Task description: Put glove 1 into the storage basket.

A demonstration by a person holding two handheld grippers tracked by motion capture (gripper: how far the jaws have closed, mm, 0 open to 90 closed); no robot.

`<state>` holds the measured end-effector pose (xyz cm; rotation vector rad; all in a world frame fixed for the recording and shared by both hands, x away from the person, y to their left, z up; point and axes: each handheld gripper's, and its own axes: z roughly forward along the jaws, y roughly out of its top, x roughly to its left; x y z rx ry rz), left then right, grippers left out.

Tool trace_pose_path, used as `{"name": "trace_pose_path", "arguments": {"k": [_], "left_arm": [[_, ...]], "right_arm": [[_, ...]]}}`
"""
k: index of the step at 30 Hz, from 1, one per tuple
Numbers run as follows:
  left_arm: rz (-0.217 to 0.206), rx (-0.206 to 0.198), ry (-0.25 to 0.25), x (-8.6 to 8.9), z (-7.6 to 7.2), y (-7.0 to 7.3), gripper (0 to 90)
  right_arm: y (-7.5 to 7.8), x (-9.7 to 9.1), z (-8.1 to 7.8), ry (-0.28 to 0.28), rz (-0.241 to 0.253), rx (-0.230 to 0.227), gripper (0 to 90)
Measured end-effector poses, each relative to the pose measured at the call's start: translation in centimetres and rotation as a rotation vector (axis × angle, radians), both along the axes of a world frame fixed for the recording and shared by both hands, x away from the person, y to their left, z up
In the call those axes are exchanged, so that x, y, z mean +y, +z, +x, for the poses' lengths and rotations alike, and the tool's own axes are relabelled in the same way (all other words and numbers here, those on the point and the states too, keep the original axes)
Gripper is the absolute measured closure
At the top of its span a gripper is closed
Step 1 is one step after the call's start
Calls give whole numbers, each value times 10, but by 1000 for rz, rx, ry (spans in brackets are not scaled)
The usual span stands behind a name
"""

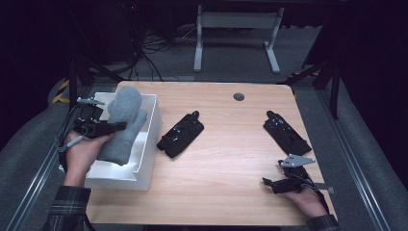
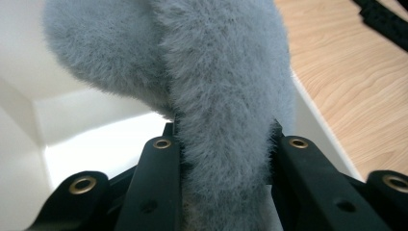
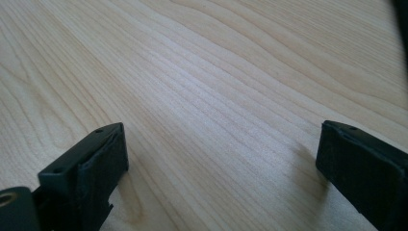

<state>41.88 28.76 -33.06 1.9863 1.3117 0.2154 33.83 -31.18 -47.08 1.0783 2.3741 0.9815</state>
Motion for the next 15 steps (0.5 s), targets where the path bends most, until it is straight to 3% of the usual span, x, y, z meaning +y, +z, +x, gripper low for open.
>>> {"name": "trace_pose_path", "arguments": {"k": [15], "left_arm": [[24,134,17,-2,20,-57,713]], "right_arm": [[0,0,0,2,1,1,40]]}}
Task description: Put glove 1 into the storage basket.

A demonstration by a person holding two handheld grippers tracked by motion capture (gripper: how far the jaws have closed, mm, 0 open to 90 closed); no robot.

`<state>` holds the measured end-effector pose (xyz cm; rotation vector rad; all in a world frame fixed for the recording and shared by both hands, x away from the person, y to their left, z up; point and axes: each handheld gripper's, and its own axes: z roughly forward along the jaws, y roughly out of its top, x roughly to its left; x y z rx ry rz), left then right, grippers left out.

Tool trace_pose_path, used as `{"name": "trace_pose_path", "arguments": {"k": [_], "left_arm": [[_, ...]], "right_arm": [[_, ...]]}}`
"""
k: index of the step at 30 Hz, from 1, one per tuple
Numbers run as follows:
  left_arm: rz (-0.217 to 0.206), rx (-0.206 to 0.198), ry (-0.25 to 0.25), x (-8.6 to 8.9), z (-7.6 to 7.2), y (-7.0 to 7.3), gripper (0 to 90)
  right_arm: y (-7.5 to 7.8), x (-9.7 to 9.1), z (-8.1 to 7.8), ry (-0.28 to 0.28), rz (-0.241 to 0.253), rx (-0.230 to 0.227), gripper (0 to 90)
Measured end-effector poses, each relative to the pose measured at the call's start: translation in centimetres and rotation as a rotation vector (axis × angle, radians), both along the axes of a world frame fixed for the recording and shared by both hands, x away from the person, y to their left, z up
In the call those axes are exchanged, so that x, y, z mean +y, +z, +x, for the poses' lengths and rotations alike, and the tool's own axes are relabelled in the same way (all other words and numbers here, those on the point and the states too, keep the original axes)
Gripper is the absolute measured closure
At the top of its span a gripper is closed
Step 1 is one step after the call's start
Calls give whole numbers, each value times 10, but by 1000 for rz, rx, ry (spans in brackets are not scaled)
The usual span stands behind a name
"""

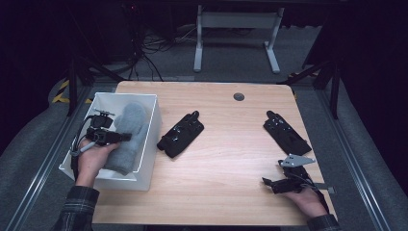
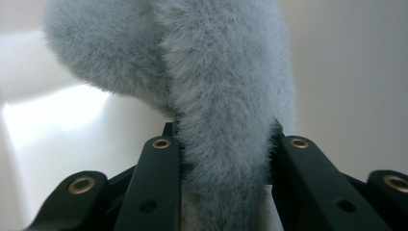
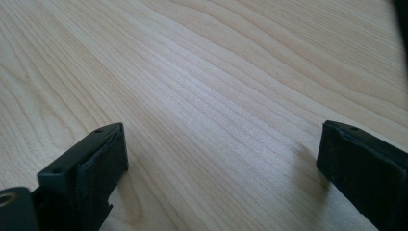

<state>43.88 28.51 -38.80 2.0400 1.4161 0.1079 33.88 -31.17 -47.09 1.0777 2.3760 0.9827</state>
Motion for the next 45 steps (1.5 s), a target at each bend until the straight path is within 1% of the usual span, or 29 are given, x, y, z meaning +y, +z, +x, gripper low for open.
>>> {"name": "trace_pose_path", "arguments": {"k": [2,3,4,6,7,8,10,13,15,17,18,19,20,21,23,26,29,32,34,36,37,38,40,41,42,43,44,45], "left_arm": [[-6,18,5,1,3,-8,711],[-6,18,5,1,3,-8,710],[-4,34,7,2,6,-13,708],[3,52,12,2,8,-17,704],[3,52,12,2,8,-17,700],[19,71,15,4,10,-23,694],[37,90,23,5,12,-28,684],[30,96,33,8,13,-33,658],[42,100,36,9,13,-34,618],[36,97,42,11,12,-34,537],[35,92,46,12,12,-32,483],[23,82,56,13,11,-31,448],[23,82,56,13,11,-31,408],[10,61,57,15,10,-27,343],[38,39,60,16,7,-20,282],[52,-3,62,14,2,-6,220],[41,-53,63,12,-2,10,202],[23,-91,40,7,-6,25,195],[28,-118,21,2,-9,35,190],[15,-143,0,-3,-11,43,189],[15,-143,0,-3,-11,43,188],[11,-154,-21,-11,-13,51,187],[8,-174,-45,-19,-15,57,183],[8,-174,-45,-19,-15,57,183],[4,-189,-56,-26,-17,62,183],[-1,-194,-69,-30,-18,64,183],[-8,-191,-88,-36,-19,66,183],[-6,-195,-100,-39,-19,67,182]], "right_arm": [[0,0,0,0,0,0,40],[0,0,0,0,0,0,40],[0,0,0,0,0,0,40],[0,0,0,0,0,0,40],[0,0,0,0,0,0,40],[0,0,0,0,0,0,40],[0,0,0,0,0,0,40],[0,0,0,0,0,0,39],[0,0,0,0,-1,0,39],[0,0,0,0,-1,0,39],[0,0,0,0,-1,0,39],[0,0,0,0,-1,0,39],[0,0,0,0,-1,0,39],[0,0,0,0,-1,0,39],[0,0,0,0,-1,0,39],[0,0,0,1,-1,0,38],[0,0,0,1,-1,0,38],[0,0,0,1,-1,1,37],[0,0,0,0,-1,1,36],[0,0,0,0,-1,0,36],[0,0,0,0,-1,0,36],[0,0,0,0,-2,0,35],[0,0,0,1,0,1,35],[0,0,0,1,0,1,35],[0,0,0,1,0,1,35],[0,0,0,1,0,0,35],[0,0,0,1,0,0,35],[0,0,0,1,0,1,35]]}}
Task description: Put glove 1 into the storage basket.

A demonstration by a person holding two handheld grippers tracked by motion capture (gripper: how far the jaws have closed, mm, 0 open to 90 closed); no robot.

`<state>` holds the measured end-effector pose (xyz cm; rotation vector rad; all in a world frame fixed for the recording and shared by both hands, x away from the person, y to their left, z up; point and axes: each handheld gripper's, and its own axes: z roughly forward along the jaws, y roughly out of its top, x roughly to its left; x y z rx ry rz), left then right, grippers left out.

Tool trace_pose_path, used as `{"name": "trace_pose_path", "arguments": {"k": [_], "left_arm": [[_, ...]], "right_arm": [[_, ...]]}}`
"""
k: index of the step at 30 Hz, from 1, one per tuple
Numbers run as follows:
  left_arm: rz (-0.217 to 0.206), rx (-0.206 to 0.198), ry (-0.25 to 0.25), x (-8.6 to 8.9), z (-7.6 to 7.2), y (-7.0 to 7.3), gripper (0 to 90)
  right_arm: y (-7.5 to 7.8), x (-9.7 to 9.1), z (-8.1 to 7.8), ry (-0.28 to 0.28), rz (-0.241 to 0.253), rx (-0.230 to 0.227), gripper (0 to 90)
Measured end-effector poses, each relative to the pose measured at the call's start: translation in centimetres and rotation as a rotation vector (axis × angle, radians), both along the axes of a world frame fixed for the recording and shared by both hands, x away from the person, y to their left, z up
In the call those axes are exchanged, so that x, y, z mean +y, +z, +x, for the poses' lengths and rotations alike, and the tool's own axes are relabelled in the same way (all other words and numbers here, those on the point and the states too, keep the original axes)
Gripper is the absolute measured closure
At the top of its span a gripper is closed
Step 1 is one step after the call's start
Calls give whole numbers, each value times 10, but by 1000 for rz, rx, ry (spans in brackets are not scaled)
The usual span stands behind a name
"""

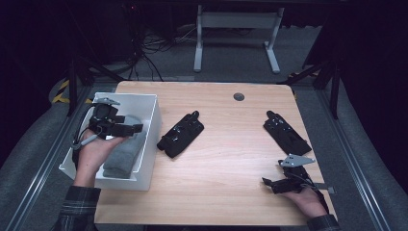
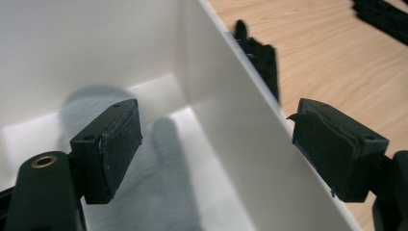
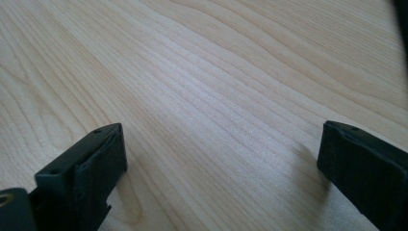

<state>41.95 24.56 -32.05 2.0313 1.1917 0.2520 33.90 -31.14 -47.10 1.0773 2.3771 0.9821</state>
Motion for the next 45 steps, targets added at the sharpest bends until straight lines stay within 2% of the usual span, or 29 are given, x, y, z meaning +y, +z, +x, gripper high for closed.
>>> {"name": "trace_pose_path", "arguments": {"k": [4,10,14,21,25,27,28,33,35,41,45], "left_arm": [[-13,-16,-47,-20,-3,6,180],[-7,-32,-98,-46,-7,9,181],[-14,-31,-137,-66,-10,10,188],[-17,-51,-206,-99,-18,11,190],[-32,-65,-233,-116,-23,7,191],[-26,-62,-238,-120,-24,6,184],[-17,-65,-256,-127,-27,2,180],[-9,-64,-271,-141,-31,-8,159],[2,-54,-287,-151,-33,-18,153],[46,-44,-316,-166,-39,-44,147],[48,-33,-328,-171,-42,-65,141]], "right_arm": [[0,0,0,0,0,0,35],[0,0,0,-1,-1,1,34],[0,0,0,0,0,0,34],[0,0,0,1,0,1,33],[0,0,0,2,-1,1,31],[0,0,0,3,-1,1,31],[0,0,0,2,-1,1,31],[0,0,0,2,-1,1,31],[0,0,0,2,-1,1,31],[0,0,-1,2,-1,1,31],[0,0,-1,2,-2,0,31]]}}
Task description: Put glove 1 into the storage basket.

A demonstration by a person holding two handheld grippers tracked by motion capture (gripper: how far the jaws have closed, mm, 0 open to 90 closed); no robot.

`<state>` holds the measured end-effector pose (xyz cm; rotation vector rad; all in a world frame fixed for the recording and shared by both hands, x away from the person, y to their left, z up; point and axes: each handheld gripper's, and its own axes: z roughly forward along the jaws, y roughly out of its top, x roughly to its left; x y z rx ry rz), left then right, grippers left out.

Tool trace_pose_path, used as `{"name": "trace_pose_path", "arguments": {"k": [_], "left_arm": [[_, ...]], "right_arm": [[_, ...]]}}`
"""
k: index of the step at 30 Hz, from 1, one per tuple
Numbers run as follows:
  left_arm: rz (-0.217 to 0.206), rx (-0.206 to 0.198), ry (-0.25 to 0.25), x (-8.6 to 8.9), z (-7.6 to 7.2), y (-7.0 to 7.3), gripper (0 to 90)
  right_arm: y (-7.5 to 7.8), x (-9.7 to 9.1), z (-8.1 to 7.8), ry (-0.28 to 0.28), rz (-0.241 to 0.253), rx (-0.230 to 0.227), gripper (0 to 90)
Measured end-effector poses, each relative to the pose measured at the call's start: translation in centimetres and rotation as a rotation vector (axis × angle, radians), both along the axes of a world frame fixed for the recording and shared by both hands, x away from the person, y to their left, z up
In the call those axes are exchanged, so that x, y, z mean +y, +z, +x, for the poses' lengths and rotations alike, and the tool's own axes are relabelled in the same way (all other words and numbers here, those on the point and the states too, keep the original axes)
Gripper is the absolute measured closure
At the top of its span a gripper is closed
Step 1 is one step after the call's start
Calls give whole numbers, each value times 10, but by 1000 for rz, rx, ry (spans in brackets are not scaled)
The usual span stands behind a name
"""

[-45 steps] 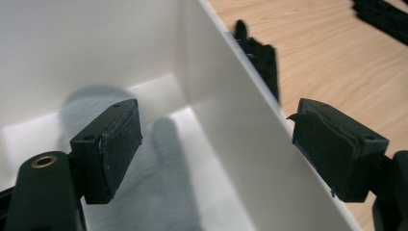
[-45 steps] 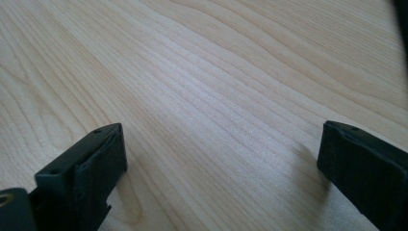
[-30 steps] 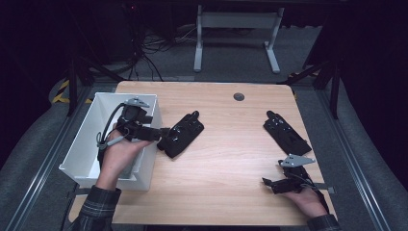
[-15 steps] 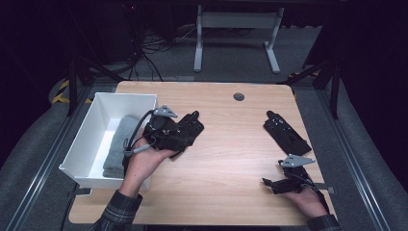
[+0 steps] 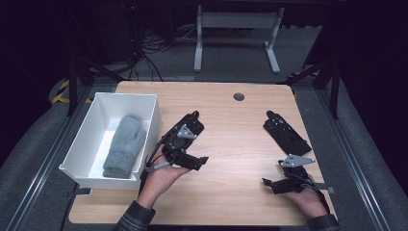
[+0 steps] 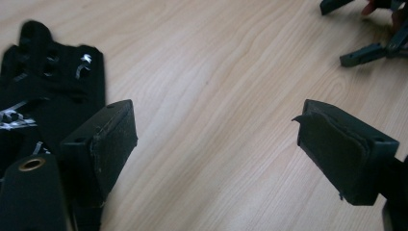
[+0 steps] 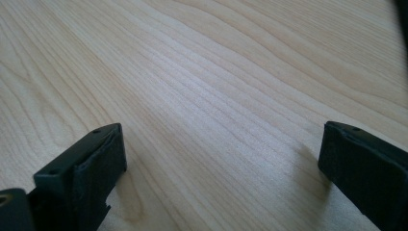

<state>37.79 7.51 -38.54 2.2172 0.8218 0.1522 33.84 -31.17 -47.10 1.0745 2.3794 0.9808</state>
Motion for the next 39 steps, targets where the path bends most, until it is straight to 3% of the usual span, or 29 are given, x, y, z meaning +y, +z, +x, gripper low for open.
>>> {"name": "trace_pose_path", "arguments": {"k": [5,7,10,14,17,24,25,30,37,39], "left_arm": [[35,6,2,-3,-3,-24,130],[57,-4,5,-3,-5,-35,126],[56,15,2,-2,-8,-45,100],[106,9,0,-2,-11,-62,76],[132,9,0,-2,-11,-69,48],[158,-22,-13,1,-13,-77,10],[191,-26,-14,1,-13,-80,3],[166,-22,-29,5,-13,-85,0],[88,-83,-69,15,-16,-92,0],[86,-86,-70,16,-17,-93,0]], "right_arm": [[1,-1,0,2,0,8,46],[3,0,1,3,-11,19,91],[6,0,1,5,-23,15,142],[16,-4,4,-15,-4,3,291],[24,-8,8,-28,14,-9,471],[35,-18,21,-52,19,-34,820],[36,-19,23,-59,23,-37,867],[43,-24,36,-82,19,-38,900],[47,-33,53,-105,26,-46,900],[48,-35,57,-115,22,-48,900]]}}
